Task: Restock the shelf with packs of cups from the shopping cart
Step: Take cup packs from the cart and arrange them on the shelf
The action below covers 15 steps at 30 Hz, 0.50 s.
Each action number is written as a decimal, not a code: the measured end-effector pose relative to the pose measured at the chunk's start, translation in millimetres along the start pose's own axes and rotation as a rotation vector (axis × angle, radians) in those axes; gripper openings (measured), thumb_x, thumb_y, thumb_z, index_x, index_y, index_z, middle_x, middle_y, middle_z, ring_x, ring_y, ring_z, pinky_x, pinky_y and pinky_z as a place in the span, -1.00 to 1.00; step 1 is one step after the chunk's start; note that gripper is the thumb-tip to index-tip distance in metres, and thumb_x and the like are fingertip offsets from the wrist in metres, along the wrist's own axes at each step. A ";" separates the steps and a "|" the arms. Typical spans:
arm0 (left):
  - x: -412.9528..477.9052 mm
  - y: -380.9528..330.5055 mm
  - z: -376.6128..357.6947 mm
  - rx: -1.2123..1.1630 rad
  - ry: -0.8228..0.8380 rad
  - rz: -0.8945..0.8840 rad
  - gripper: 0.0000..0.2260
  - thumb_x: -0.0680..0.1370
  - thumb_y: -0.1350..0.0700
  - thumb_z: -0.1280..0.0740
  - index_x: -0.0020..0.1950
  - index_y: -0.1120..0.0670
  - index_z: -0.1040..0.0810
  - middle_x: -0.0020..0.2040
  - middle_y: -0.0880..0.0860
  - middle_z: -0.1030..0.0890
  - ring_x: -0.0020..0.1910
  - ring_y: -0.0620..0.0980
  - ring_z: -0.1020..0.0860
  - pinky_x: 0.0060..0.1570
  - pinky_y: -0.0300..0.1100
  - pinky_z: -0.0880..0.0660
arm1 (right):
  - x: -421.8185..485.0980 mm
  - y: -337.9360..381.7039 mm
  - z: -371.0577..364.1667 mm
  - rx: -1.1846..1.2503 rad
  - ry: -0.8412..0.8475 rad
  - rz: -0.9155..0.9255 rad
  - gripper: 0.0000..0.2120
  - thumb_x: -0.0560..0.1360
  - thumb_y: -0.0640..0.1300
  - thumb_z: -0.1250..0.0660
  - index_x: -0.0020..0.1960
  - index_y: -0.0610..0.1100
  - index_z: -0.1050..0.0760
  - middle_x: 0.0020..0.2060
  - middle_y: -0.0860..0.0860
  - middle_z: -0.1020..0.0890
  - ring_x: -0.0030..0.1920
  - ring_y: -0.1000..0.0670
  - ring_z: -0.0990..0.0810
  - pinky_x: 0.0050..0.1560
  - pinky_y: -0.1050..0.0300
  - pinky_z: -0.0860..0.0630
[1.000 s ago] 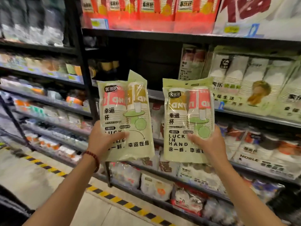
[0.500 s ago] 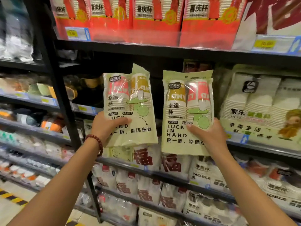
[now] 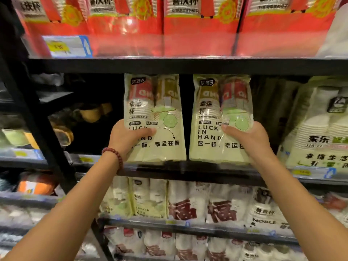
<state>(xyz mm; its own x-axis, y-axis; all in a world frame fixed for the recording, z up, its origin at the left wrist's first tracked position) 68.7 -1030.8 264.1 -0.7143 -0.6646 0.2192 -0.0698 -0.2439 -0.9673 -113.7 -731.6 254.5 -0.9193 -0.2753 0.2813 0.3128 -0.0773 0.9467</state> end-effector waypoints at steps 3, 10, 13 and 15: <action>24.8 0.0 -0.2 -0.005 0.052 -0.013 -0.70 0.25 0.24 -0.58 -0.09 0.06 -0.62 -0.12 0.07 -0.71 -0.11 0.08 -0.68 -0.07 0.05 -0.62 | 17.5 2.3 -11.2 -0.002 -0.023 -0.064 -0.23 0.06 0.27 -0.60 0.14 -0.07 -0.51 0.01 -0.01 -0.66 0.00 -0.02 -0.66 0.03 -0.06 -0.60; 66.4 29.2 7.8 0.025 -0.003 0.044 -0.13 -0.14 -0.17 -0.65 0.08 0.14 -0.57 -0.04 0.08 -0.68 -0.05 0.04 -0.66 -0.05 0.03 -0.62 | 32.6 -1.2 -36.8 -0.019 -0.200 -0.116 -0.73 0.29 -0.11 -0.57 -0.10 -0.20 -0.61 -0.22 -0.02 -0.65 -0.09 -0.03 -0.65 -0.12 0.13 -0.56; 64.0 31.5 3.9 0.095 -0.012 0.004 -0.37 0.12 0.03 -0.66 0.10 0.15 -0.51 -0.01 0.01 -0.62 -0.06 -0.09 -0.61 -0.07 -0.17 -0.62 | 34.8 -5.2 -39.9 -0.115 -0.195 -0.094 -0.70 0.28 -0.05 -0.58 -0.14 -0.16 -0.56 -0.22 -0.02 -0.62 -0.11 -0.02 -0.62 -0.06 0.05 -0.60; 59.6 41.7 4.0 0.169 -0.026 -0.015 -0.31 0.18 0.06 -0.64 0.16 0.17 -0.36 0.05 -0.03 -0.51 -0.01 -0.12 -0.52 0.04 -0.15 -0.54 | 29.8 -13.0 -41.3 -0.164 -0.127 -0.081 -0.68 0.30 -0.07 -0.57 -0.22 -0.11 -0.42 -0.24 0.03 -0.55 -0.17 0.03 -0.58 -0.15 0.10 -0.58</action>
<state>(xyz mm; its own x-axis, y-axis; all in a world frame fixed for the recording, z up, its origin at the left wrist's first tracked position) 26.0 -1083.4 237.3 -0.6957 -0.6776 0.2384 0.0396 -0.3675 -0.9292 -135.3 -778.4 244.1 -0.9625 -0.1395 0.2325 0.2615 -0.2519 0.9317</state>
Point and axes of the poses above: each hand's wrist, its own x-axis towards the middle knuckle, its own z-axis out of the back of the hand, y = z × x, the point moved 10 cm from there along x, towards the middle knuckle
